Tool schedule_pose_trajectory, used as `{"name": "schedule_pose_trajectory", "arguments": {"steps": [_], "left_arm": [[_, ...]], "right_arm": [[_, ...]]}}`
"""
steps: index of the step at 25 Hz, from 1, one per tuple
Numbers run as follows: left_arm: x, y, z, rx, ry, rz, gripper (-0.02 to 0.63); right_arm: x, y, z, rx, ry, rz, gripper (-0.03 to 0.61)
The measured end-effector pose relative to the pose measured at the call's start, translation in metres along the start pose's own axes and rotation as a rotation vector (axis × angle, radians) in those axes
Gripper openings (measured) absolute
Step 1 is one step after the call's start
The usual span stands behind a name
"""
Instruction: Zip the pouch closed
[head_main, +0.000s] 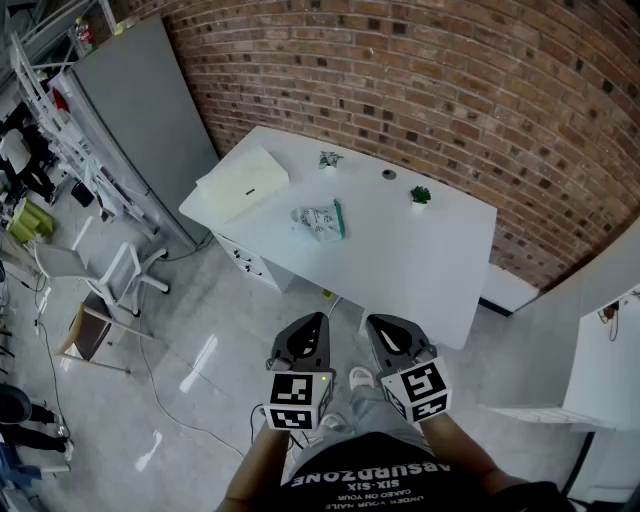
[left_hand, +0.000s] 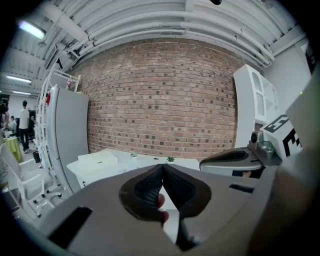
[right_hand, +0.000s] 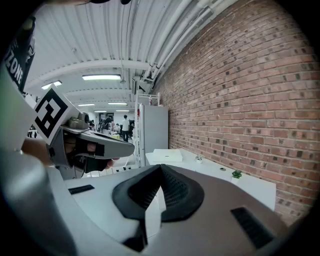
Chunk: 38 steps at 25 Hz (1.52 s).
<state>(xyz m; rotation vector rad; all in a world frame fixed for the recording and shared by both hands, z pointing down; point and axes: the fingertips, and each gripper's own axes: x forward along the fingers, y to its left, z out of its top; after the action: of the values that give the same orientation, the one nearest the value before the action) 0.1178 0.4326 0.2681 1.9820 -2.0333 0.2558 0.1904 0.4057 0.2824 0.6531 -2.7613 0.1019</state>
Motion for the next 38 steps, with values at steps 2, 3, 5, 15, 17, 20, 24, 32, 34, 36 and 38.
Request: {"name": "schedule_pose_trajectory", "arguments": {"steps": [2,3,5,15,17,20,24,32,34,36,38], "left_arm": [[0.014,0.004,0.002,0.001,0.007,0.001,0.008],[0.021,0.006,0.003,0.001,0.009,0.001,0.008],[0.035,0.009,0.008,0.001,0.007,0.001,0.006],[0.098,0.030,0.032,0.008,0.000,0.025,0.006],[0.108,0.035,0.035,0.003,-0.004,0.036,0.006],[0.120,0.040,0.034,0.012,0.007,0.050,0.009],[0.136,0.047,0.040,0.019,0.006,0.052,0.089],[0.162,0.069,0.035,0.009,0.040,0.041,0.155],[0.171,0.080,0.033,0.003,0.054,0.040,0.155],[0.181,0.093,0.030,-0.001,0.073,0.038,0.155],[0.192,0.106,0.030,0.001,0.094,0.030,0.155]], "right_arm": [[0.010,-0.012,0.003,0.002,-0.013,0.001,-0.002],[0.014,-0.018,0.005,0.004,-0.020,0.001,-0.002],[0.024,-0.029,0.009,0.008,-0.031,0.003,-0.002],[0.071,-0.083,0.021,-0.003,-0.044,0.046,-0.002],[0.080,-0.091,0.020,-0.003,-0.037,0.061,0.000],[0.092,-0.100,0.020,-0.017,-0.026,0.086,0.020],[0.107,-0.114,0.027,-0.034,-0.023,0.100,0.069],[0.135,-0.131,0.020,-0.059,0.001,0.122,0.152],[0.147,-0.133,0.017,-0.068,0.016,0.123,0.158],[0.161,-0.137,0.017,-0.076,0.030,0.118,0.160],[0.176,-0.141,0.017,-0.073,0.048,0.118,0.163]]}}
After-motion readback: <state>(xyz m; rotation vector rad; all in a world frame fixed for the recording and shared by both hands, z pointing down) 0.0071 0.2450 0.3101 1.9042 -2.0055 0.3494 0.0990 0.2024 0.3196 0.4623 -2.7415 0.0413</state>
